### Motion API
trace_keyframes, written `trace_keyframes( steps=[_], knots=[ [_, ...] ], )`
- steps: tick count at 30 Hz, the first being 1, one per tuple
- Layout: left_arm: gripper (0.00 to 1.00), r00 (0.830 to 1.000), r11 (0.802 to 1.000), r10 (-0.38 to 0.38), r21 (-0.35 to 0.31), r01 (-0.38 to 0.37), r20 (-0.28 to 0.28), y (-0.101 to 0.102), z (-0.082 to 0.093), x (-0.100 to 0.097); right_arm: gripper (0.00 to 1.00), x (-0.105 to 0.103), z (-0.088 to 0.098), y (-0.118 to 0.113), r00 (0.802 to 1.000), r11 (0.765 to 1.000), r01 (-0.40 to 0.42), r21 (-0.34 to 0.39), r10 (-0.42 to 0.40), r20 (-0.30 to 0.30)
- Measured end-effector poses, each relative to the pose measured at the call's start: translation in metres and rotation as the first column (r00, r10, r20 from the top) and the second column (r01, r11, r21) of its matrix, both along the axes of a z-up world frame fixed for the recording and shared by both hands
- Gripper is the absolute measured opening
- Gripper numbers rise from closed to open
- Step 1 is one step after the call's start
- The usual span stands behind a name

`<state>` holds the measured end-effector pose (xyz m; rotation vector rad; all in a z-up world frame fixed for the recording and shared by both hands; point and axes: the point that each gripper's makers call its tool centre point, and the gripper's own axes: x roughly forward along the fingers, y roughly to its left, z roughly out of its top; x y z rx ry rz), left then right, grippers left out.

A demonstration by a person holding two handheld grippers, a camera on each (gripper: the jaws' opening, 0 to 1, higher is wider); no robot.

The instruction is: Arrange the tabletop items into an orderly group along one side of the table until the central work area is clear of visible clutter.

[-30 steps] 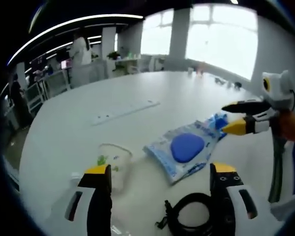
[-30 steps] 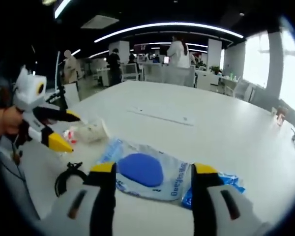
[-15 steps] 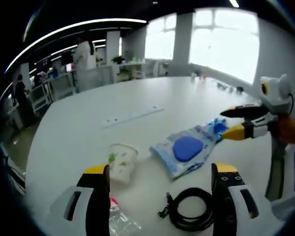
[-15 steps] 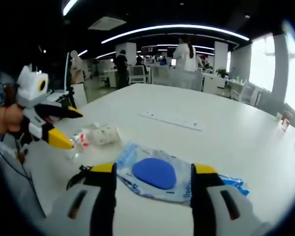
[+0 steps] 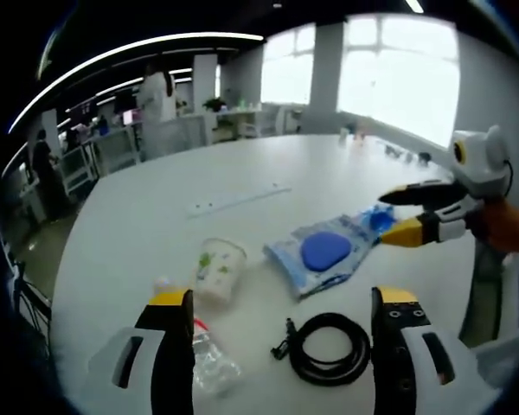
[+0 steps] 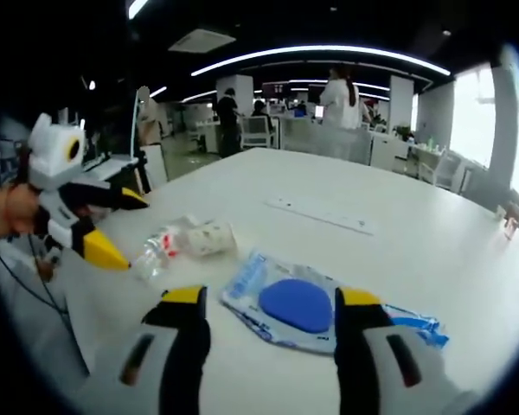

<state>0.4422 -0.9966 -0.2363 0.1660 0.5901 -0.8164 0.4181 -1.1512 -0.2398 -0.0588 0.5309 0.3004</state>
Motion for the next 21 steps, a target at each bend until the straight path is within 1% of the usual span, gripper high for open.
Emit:
trace_keyframes(
  steps=[9, 10, 21],
  knots=[
    [0.80, 1.000, 1.000, 0.006, 0.003, -0.006, -0.011, 0.006, -0.002, -0.022, 0.57, -0.007, -0.003, 0.023, 0.998, 0.999, -0.053, 0.002, 0.053, -0.014],
    [0.80, 1.000, 1.000, 0.010, 0.013, -0.010, -0.010, 0.008, -0.004, -0.023, 0.57, -0.008, -0.003, 0.025, 0.998, 0.998, -0.059, 0.002, 0.059, -0.016],
    [0.78, 0.999, 0.999, 0.038, 0.006, -0.038, -0.017, 0.014, -0.005, -0.034, 0.56, -0.014, -0.013, 0.050, 0.991, 0.992, -0.125, 0.000, 0.125, -0.040]
  ],
)
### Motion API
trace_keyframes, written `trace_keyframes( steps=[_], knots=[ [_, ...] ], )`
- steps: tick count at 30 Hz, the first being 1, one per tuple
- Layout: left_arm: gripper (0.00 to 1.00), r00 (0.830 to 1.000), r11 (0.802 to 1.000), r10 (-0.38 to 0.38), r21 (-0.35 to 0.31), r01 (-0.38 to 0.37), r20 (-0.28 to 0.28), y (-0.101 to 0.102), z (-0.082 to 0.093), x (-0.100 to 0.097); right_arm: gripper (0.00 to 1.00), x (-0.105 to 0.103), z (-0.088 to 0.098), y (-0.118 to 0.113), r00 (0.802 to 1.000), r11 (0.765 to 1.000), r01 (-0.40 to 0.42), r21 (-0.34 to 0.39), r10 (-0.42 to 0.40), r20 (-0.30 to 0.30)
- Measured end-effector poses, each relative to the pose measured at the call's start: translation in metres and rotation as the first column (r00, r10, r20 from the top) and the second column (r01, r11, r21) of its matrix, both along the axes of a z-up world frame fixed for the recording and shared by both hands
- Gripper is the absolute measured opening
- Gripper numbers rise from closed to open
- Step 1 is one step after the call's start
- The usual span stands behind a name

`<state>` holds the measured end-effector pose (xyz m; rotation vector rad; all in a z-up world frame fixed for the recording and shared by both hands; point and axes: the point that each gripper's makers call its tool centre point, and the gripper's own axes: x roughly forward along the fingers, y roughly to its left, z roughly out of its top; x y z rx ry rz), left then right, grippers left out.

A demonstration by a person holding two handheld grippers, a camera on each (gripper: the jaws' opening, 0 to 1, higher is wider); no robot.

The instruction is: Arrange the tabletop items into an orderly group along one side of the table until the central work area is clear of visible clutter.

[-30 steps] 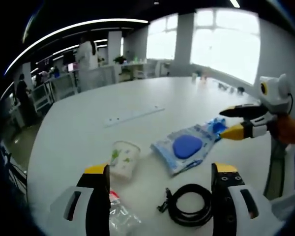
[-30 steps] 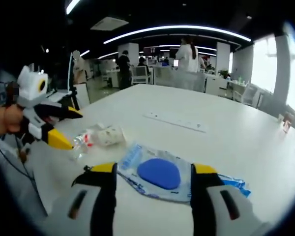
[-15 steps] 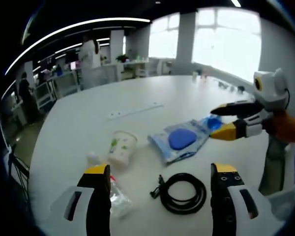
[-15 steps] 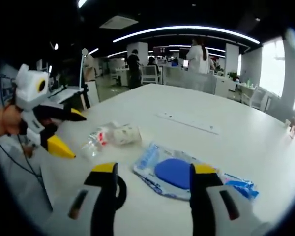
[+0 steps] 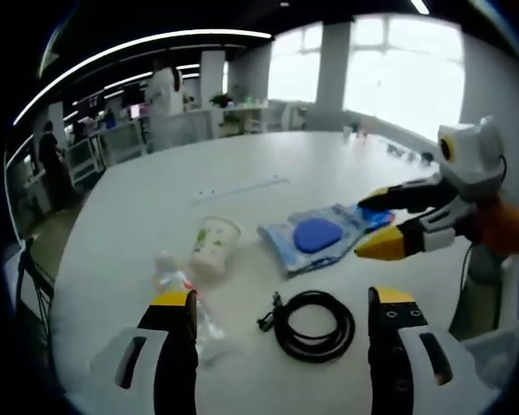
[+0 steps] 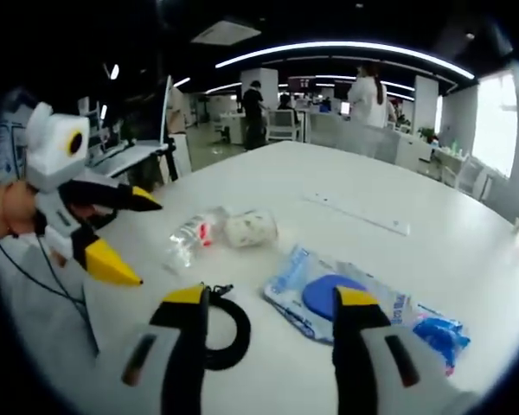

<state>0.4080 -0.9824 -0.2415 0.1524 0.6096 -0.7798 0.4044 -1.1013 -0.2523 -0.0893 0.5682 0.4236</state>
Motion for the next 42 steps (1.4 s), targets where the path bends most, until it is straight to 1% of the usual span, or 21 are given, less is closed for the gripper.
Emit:
trace_keyframes(
  steps=[2, 3, 5, 7, 9, 16, 17, 19, 21, 22, 24, 25, 27, 29, 34, 35, 36, 38, 40, 42],
  knots=[
    [0.77, 1.000, 1.000, -0.001, -0.004, 0.001, -0.001, -0.001, -0.002, -0.004, 0.56, 0.000, -0.003, 0.004, 1.000, 1.000, -0.009, 0.003, 0.009, -0.003],
    [0.77, 1.000, 1.000, 0.000, 0.000, 0.000, -0.005, -0.001, -0.004, -0.005, 0.55, -0.002, -0.007, 0.006, 1.000, 1.000, -0.020, -0.006, 0.020, -0.018],
    [0.77, 1.000, 1.000, 0.003, -0.003, -0.003, -0.020, -0.001, -0.008, -0.010, 0.55, -0.002, -0.010, 0.009, 1.000, 1.000, -0.026, -0.002, 0.026, -0.017],
    [0.77, 1.000, 1.000, 0.004, 0.003, -0.004, -0.026, -0.001, -0.012, -0.013, 0.55, -0.003, -0.014, 0.012, 0.999, 0.999, -0.038, -0.007, 0.038, -0.033],
    [0.78, 0.999, 1.000, 0.009, -0.002, -0.009, -0.036, -0.001, -0.014, -0.016, 0.55, -0.004, -0.017, 0.014, 0.998, 0.999, -0.044, -0.005, 0.044, -0.035],
    [0.77, 0.998, 1.000, 0.019, 0.008, -0.019, -0.058, 0.002, -0.024, -0.021, 0.54, -0.005, -0.024, 0.017, 0.997, 0.998, -0.062, -0.010, 0.062, -0.056],
    [0.78, 0.998, 1.000, 0.023, 0.003, -0.023, -0.058, 0.003, -0.024, -0.022, 0.55, -0.004, -0.024, 0.018, 0.997, 0.998, -0.061, -0.002, 0.061, -0.045],
    [0.77, 0.998, 1.000, 0.021, 0.010, -0.021, -0.065, 0.003, -0.027, -0.023, 0.55, -0.006, -0.027, 0.017, 0.996, 0.998, -0.062, -0.011, 0.061, -0.062],
    [0.76, 0.997, 1.000, 0.023, 0.013, -0.022, -0.071, 0.004, -0.031, -0.024, 0.55, -0.005, -0.028, 0.018, 0.996, 0.998, -0.065, -0.005, 0.064, -0.060],
    [0.76, 0.996, 1.000, 0.023, 0.016, -0.022, -0.083, 0.004, -0.035, -0.026, 0.55, -0.007, -0.031, 0.018, 0.995, 0.997, -0.070, -0.010, 0.069, -0.074],
    [0.75, 0.996, 1.000, 0.025, 0.017, -0.024, -0.089, 0.004, -0.039, -0.027, 0.55, -0.006, -0.035, 0.018, 0.995, 0.998, -0.070, -0.006, 0.069, -0.076],
    [0.74, 0.994, 1.000, 0.024, 0.021, -0.022, -0.103, 0.004, -0.043, -0.028, 0.54, -0.007, -0.038, 0.018, 0.993, 0.997, -0.073, -0.008, 0.072, -0.090],
    [0.74, 0.994, 1.000, 0.027, 0.016, -0.025, -0.107, 0.004, -0.046, -0.029, 0.53, -0.008, -0.045, 0.018, 0.992, 0.997, -0.081, -0.011, 0.080, -0.102],
    [0.74, 0.992, 1.000, 0.027, 0.019, -0.025, -0.120, 0.003, -0.051, -0.030, 0.51, -0.010, -0.052, 0.018, 0.989, 0.997, -0.078, -0.001, 0.077, -0.128],
    [0.73, 0.988, 0.999, 0.031, 0.022, -0.028, -0.148, 0.003, -0.061, -0.031, 0.49, -0.011, -0.065, 0.018, 0.984, 0.997, -0.078, 0.012, 0.079, -0.158],
    [0.73, 0.988, 0.999, 0.031, 0.022, -0.028, -0.152, 0.003, -0.063, -0.031, 0.49, -0.013, -0.070, 0.018, 0.981, 0.997, -0.082, 0.008, 0.082, -0.174],
    [0.73, 0.987, 0.999, 0.034, 0.024, -0.031, -0.157, 0.003, -0.066, -0.031, 0.48, -0.013, -0.072, 0.018, 0.979, 0.996, -0.087, 0.001, 0.086, -0.182],
    [0.72, 0.985, 0.999, 0.036, 0.022, -0.033, -0.171, 0.003, -0.070, -0.031, 0.49, -0.011, -0.073, 0.018, 0.981, 0.996, -0.086, 0.008, 0.086, -0.175],
    [0.70, 0.983, 0.999, 0.040, 0.020, -0.036, -0.181, 0.002, -0.074, -0.031, 0.45, -0.012, -0.078, 0.019, 0.975, 0.995, -0.096, 0.011, 0.097, -0.202],
    [0.69, 0.980, 0.999, 0.039, 0.022, -0.035, -0.195, 0.000, -0.080, -0.032, 0.44, -0.010, -0.081, 0.020, 0.974, 0.995, -0.099, 0.012, 0.100, -0.205]
  ],
)
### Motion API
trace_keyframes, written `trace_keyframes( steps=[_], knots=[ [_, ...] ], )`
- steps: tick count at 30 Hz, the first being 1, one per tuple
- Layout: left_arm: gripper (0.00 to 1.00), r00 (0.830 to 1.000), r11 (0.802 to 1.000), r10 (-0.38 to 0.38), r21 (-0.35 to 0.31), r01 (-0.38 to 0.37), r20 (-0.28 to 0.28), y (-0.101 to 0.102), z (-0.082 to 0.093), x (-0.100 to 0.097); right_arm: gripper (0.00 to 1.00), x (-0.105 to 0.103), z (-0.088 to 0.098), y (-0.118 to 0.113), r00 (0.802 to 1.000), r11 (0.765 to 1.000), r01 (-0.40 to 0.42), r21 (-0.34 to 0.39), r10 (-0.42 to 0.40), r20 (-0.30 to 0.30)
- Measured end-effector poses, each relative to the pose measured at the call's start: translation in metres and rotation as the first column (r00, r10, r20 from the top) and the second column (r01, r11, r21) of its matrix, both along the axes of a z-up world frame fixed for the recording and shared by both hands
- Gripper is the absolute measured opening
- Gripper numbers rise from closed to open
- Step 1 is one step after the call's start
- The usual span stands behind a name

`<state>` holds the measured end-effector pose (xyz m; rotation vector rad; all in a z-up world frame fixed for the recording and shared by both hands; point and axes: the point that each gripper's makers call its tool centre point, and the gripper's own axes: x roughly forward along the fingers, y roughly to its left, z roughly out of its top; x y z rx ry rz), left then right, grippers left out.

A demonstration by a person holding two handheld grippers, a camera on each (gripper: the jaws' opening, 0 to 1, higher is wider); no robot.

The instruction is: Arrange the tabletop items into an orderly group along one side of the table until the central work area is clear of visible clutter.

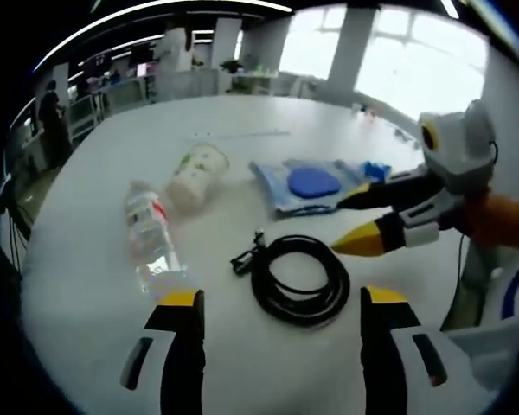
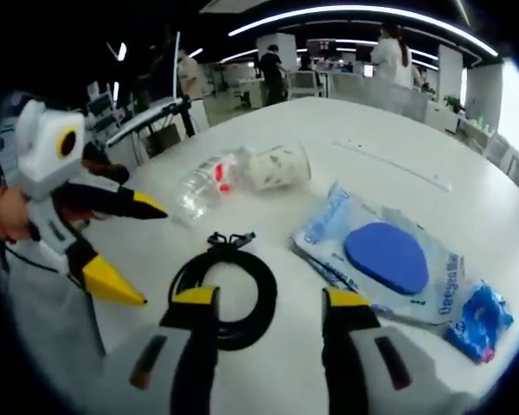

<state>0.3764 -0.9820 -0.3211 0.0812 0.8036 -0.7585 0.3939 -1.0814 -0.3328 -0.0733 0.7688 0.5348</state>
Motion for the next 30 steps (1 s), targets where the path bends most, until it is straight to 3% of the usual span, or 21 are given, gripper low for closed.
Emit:
trace_keyframes(
  steps=[10, 30],
  knots=[
    [0.64, 0.999, 1.000, 0.012, 0.004, -0.012, -0.046, -0.007, -0.019, 0.005, 0.32, 0.002, -0.017, 0.006, 0.998, 0.999, -0.032, -0.011, 0.031, -0.048],
    [0.58, 0.998, 1.000, 0.008, 0.009, -0.008, -0.067, -0.010, -0.029, 0.005, 0.19, -0.001, -0.035, 0.013, 0.993, 0.997, -0.068, -0.030, 0.065, -0.094]
  ],
)
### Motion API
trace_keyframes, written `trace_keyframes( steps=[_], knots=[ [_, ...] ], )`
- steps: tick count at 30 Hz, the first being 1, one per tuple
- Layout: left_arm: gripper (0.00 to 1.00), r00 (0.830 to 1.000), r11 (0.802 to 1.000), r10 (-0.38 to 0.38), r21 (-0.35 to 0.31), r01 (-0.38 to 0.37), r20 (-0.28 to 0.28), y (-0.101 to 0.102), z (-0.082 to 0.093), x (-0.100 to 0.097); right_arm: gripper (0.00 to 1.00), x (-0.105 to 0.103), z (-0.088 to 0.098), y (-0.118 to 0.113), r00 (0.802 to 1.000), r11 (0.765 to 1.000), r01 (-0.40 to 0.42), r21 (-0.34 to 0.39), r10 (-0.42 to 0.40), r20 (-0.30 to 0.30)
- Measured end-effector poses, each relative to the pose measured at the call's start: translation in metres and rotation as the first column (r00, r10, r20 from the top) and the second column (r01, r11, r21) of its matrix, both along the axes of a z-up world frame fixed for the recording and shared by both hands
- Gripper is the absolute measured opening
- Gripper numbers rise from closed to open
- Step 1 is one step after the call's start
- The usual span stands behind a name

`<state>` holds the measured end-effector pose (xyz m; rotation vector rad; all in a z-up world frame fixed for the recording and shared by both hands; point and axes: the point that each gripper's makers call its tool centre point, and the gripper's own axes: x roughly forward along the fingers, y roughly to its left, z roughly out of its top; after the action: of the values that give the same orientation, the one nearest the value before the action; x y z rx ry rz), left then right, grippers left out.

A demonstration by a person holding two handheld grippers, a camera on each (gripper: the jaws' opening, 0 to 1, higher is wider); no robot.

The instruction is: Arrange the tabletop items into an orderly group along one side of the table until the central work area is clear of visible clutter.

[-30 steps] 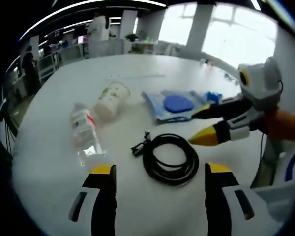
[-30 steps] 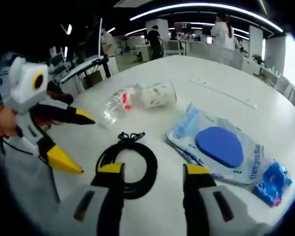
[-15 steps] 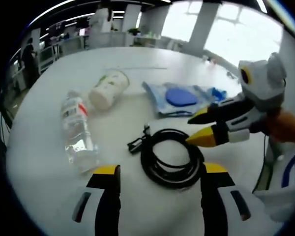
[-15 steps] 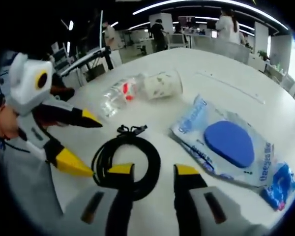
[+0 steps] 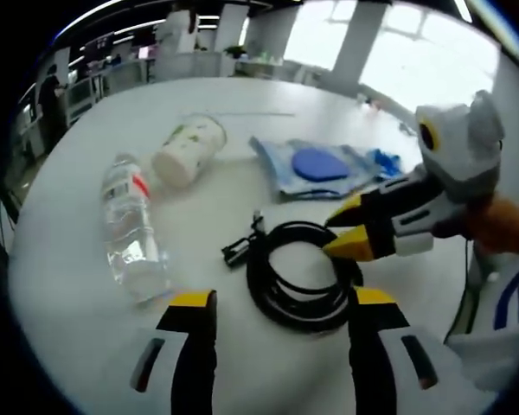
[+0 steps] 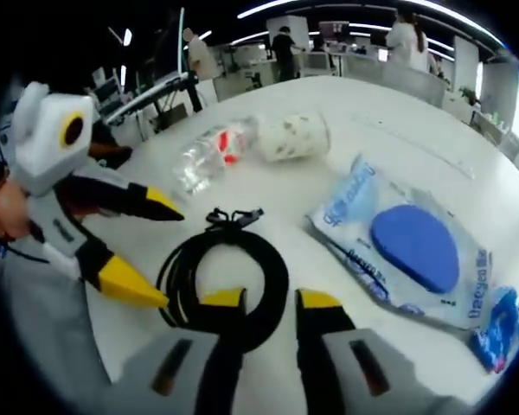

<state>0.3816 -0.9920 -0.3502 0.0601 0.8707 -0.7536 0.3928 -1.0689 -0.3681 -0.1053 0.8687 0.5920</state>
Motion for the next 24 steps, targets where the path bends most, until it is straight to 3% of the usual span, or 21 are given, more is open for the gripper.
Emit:
trace_keyframes(
  steps=[14, 24],
  knots=[
    [0.47, 1.000, 1.000, -0.008, 0.019, 0.008, 0.011, -0.006, -0.003, 0.002, 0.12, -0.001, -0.003, -0.001, 1.000, 0.999, -0.006, -0.032, 0.006, 0.011],
    [0.26, 1.000, 0.997, -0.003, 0.077, 0.003, 0.000, 0.000, -0.012, 0.003, 0.09, 0.001, -0.005, -0.003, 1.000, 0.999, 0.006, -0.035, -0.006, 0.021]
  ],
)
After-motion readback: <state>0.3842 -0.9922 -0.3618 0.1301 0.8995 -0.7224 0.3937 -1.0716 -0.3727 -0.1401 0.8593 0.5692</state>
